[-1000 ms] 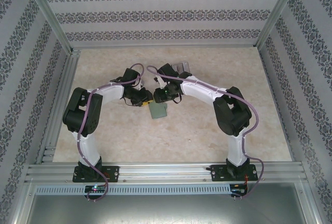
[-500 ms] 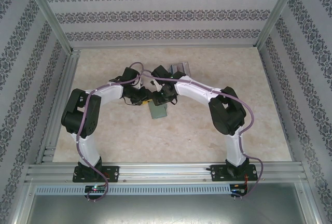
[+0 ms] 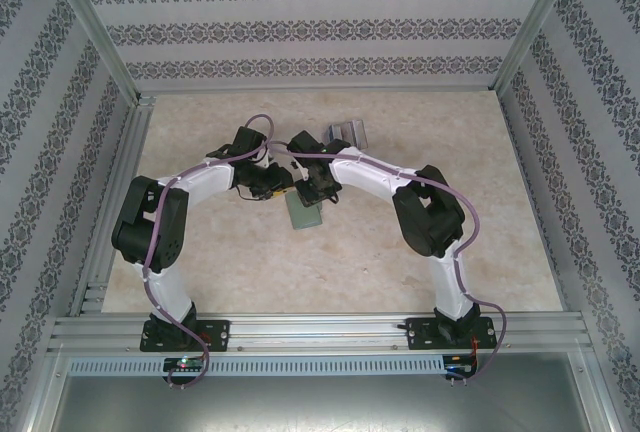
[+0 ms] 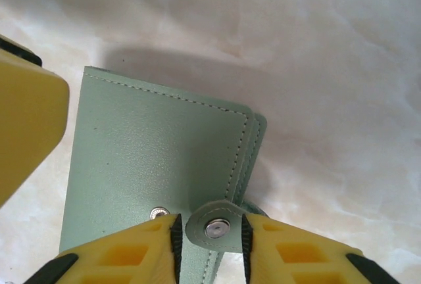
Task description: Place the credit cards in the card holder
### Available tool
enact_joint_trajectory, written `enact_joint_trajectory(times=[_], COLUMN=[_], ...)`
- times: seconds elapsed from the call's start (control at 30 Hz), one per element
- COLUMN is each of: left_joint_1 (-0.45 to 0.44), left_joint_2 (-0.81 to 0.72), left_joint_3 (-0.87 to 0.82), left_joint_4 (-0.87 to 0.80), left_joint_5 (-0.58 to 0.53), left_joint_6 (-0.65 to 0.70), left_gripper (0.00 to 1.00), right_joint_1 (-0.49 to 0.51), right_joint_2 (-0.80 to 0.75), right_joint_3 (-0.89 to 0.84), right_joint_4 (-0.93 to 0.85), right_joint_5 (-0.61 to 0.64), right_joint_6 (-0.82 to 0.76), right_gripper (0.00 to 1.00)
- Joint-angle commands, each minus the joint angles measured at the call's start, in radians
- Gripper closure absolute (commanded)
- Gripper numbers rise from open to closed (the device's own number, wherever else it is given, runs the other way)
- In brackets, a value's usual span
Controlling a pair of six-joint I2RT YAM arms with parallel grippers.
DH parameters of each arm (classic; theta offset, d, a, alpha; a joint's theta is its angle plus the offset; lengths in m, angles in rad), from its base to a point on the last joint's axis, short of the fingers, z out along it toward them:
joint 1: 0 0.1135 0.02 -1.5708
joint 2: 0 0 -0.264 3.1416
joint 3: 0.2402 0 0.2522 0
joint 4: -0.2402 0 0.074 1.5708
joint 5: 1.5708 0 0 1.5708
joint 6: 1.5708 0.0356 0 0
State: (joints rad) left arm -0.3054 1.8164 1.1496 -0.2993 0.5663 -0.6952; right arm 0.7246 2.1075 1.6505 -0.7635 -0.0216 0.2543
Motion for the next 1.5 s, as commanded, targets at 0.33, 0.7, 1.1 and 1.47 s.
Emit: enact_joint_trajectory(times=[0.33,0.7,1.1,1.47], left_joint_1=[0.006,0.007,0.008,0.007], left_joint_2=[-0.016,-0.023,-0.063,-0.044], left_joint_3=[0.002,-0.001,-0.118,-0.179], left_joint_4=[0.003,-0.011,0.045,0.163], left_joint_5=[-0.011,-0.01,0.019,0.091], left_joint_6=[0.019,0.032,0.045,-0.029], left_gripper=[0.7,0.7,0.7,0.76], right_joint_1=[0.009,-0.017,-0.136,-0.129], right_joint_2=[-0.013,-0.07,-0.251,-0.283], right_joint_3=[0.002,-0.059,-0.337,-0.351], right_joint_4=[-0.025,0.013,0.215,0.378], right_joint_5=[0.07,0.044,-0.126,-0.42], right_joint_6=[-0.02,0.0,0.108,0.23], right_gripper=[0.81,0.86,0.7,0.65])
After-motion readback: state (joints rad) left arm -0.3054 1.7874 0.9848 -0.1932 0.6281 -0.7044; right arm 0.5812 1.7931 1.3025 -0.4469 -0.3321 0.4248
